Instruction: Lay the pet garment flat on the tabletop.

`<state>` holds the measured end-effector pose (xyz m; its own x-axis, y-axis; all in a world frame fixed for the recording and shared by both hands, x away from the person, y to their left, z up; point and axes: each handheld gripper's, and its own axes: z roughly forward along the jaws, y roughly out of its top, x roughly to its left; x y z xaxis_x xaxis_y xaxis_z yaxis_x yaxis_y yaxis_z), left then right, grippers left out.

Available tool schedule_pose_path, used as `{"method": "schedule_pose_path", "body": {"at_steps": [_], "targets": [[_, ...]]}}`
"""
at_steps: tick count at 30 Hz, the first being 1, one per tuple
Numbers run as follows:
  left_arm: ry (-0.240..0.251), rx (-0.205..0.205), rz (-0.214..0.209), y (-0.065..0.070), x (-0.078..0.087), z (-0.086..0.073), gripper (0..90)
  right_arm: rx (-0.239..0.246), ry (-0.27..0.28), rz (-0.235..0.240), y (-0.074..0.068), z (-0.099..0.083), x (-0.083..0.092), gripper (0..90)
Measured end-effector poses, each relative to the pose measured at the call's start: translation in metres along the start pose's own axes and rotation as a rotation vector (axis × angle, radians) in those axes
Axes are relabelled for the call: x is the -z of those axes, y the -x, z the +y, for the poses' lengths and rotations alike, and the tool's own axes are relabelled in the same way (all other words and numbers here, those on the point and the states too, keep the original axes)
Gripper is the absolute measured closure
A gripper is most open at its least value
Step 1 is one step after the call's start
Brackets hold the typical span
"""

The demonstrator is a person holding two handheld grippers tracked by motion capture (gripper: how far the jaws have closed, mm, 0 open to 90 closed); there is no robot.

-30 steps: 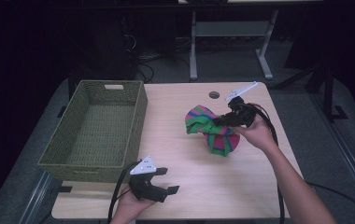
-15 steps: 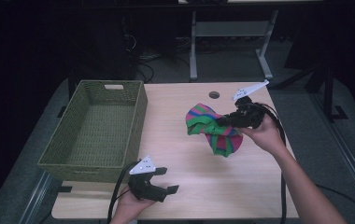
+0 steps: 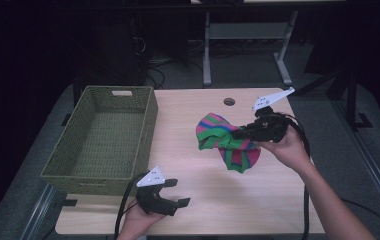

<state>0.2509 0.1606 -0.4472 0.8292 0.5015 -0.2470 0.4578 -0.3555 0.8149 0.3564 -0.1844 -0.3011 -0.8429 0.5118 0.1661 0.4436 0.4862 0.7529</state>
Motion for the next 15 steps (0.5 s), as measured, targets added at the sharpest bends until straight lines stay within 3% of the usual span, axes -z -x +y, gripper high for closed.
{"method": "schedule_pose_path", "body": {"at_steps": [5,15], "targets": [[0.001,-0.002,0.002,0.0,0.001,0.0,17.4,0.02,-0.007,0.013,-0.014,-0.004,0.003,82.0],[0.004,0.004,0.003,0.0,0.001,0.0,17.5,0.031,-0.017,0.049,-0.029,-0.012,0.0,81.9]]}}
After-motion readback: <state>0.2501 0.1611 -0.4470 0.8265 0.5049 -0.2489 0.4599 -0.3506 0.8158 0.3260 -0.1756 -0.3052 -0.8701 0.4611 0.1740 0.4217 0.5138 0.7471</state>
